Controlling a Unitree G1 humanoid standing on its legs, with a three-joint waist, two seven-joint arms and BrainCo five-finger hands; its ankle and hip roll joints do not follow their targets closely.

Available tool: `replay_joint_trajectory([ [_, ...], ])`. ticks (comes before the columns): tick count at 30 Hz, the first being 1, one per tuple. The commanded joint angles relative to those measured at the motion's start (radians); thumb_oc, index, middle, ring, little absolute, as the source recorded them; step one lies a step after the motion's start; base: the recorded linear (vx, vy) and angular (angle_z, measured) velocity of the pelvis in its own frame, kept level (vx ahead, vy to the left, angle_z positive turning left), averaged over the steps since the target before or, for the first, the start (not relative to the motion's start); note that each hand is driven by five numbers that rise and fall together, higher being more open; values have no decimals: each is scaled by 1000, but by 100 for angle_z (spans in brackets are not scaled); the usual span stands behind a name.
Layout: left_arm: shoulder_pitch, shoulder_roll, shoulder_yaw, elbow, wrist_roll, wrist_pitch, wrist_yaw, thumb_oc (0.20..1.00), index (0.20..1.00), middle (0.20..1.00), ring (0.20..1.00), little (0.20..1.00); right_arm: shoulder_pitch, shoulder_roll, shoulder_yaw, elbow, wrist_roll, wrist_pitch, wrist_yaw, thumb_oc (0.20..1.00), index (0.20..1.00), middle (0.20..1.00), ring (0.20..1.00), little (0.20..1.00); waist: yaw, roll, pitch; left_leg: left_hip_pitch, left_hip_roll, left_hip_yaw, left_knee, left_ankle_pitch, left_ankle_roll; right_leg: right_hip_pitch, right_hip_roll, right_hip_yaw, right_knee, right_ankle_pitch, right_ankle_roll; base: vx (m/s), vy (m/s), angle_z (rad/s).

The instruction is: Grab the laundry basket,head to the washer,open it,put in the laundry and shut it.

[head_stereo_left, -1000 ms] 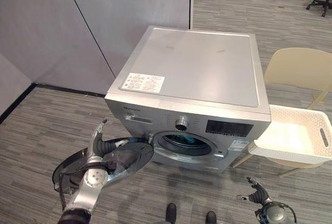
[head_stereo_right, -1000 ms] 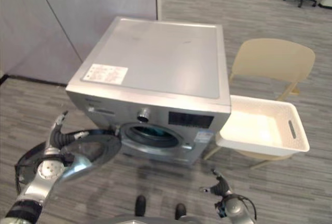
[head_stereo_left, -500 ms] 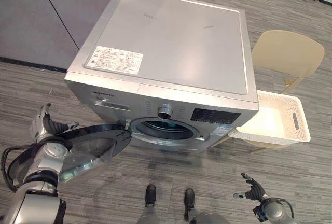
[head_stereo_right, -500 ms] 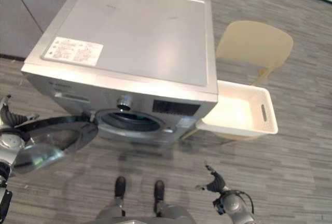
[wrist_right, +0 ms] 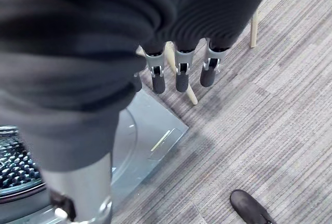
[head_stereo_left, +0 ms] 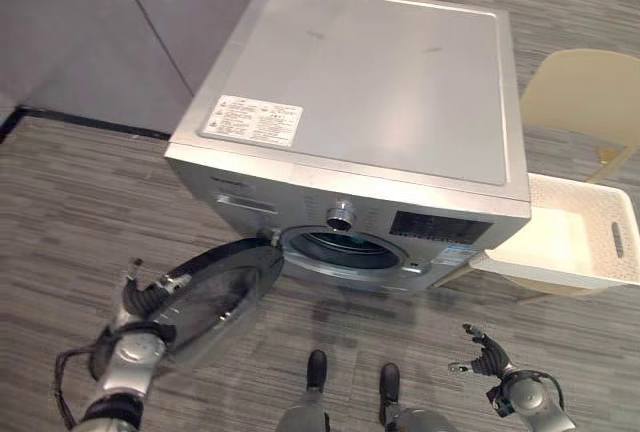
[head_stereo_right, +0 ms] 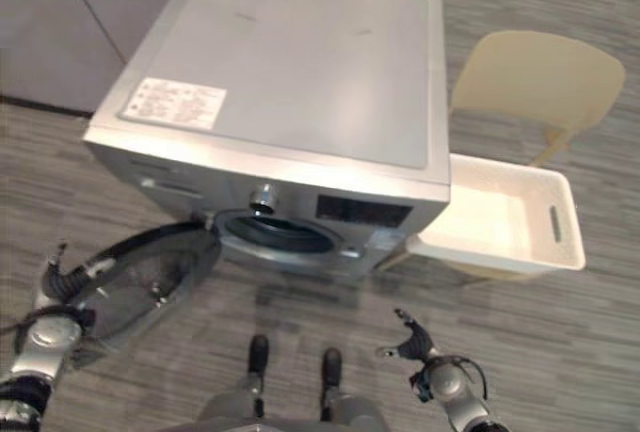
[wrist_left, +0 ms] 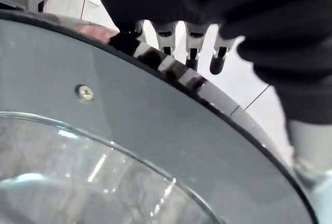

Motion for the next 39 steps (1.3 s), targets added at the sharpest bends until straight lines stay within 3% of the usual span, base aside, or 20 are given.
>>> replay_joint_trajectory([
  [1, 111, -140, -81, -75, -120, -20, -84, 1000, 1000, 1000, 1000, 1000, 19, -9, -25, -37, -30, -1, -24, 1000, 1000, 1000, 1000, 1000, -2, -62, -6, -5, -39, 30, -6, -13, 20, 7, -11, -9, 6, -31, 51, -50, -48, 2],
  [6, 205, -204, -184, -344, -187, -23, -164, 1000, 1000, 1000, 1000, 1000, 3, -10, -32, -34, -37, 3, -35, 1000, 1000, 1000, 1000, 1000, 10, -28, 4, -2, -27, 23, -6, 16, 7, 36, 6, -19, 0, -54, 34, -77, -83, 18],
  [11, 175, -236, -279, -442, -222, -16, -197, 1000, 1000, 1000, 1000, 1000, -20, -11, -21, -24, -39, 3, -58, 1000, 1000, 1000, 1000, 1000, 10, -22, 32, -13, -23, 8, 8, 34, 4, 37, 15, -14, 4, -59, 23, -104, -61, 1],
  [12, 154, -241, -297, -434, -223, -13, -195, 1000, 1000, 1000, 1000, 1000, -26, -10, -16, -24, -35, 3, -61, 1000, 1000, 1000, 1000, 1000, 5, -26, 38, -19, -24, 10, 17, 33, 4, 34, 16, -14, 5, -57, 22, -205, -27, -4],
  [14, 20, -269, -392, -403, -186, -15, -156, 1000, 1000, 1000, 1000, 1000, -58, -17, 17, -34, -29, 2, -89, 1000, 1000, 1000, 1000, 1000, -8, -60, 77, -78, -41, -21, 113, -19, 10, -21, 9, -8, 32, -38, 29, -266, -40, -10],
  [16, -29, -285, -421, -389, -162, -14, -137, 1000, 1000, 1000, 1000, 1000, -64, -18, 27, -40, -28, 2, -93, 1000, 1000, 1000, 1000, 1000, -15, -69, 81, -93, -42, -21, 133, -37, 14, -39, 13, -6, 40, -34, 33, -104, -41, -29],
  [20, -188, -351, -507, -259, -109, -7, -75, 1000, 1000, 1000, 1000, 1000, -77, -6, 70, -35, -19, 6, -101, 1000, 1000, 1000, 1000, 1000, -49, -106, 73, -97, -23, 12, 113, -45, 30, -88, 38, 22, 59, -19, 35, -96, -78, -36],
  [21, -252, -365, -525, -226, -90, -4, -46, 1000, 1000, 1000, 1000, 1000, -81, -3, 77, -35, 5, 6, -107, 1000, 1000, 1000, 1000, 1000, -65, -130, 72, -140, -30, 29, 188, -86, 41, -126, 26, 34, 84, -17, 31, -121, -58, -17],
  [24, -252, -368, -519, -222, -102, -8, -42, 1000, 1000, 1000, 1000, 1000, -76, 2, 75, -29, 18, 5, -105, 1000, 1000, 1000, 1000, 1000, -70, -134, 62, -145, -41, 23, 205, -103, 47, -138, 21, 36, 88, -12, 31, -34, -7, 12],
  [25, -243, -380, -523, -211, -102, -7, -44, 1000, 1000, 1000, 1000, 1000, -60, 13, 68, 7, 16, 6, -106, 1000, 1000, 1000, 1000, 1000, -77, -128, 58, -141, -66, 29, 218, -112, 51, -126, 18, 29, 78, -7, 34, 28, 52, -28],
  [26, -232, -384, -502, -205, -119, -7, -40, 1000, 1000, 1000, 1000, 1000, -57, 13, 55, 20, 13, 10, -113, 1000, 1000, 1000, 1000, 1000, -76, -119, 57, -136, -70, 71, 199, -109, 47, -115, 17, 36, 53, 4, 38, 29, 53, -18],
  [39, -97, -339, -408, -197, -172, -12, -50, 1000, 1000, 1000, 1000, 1000, -70, 35, 41, 15, 12, 15, -113, 1000, 1000, 1000, 1000, 1000, -56, -104, 21, -80, -86, 105, 89, -93, 66, -106, 0, 44, 8, 45, 58, 11, 35, -2],
])
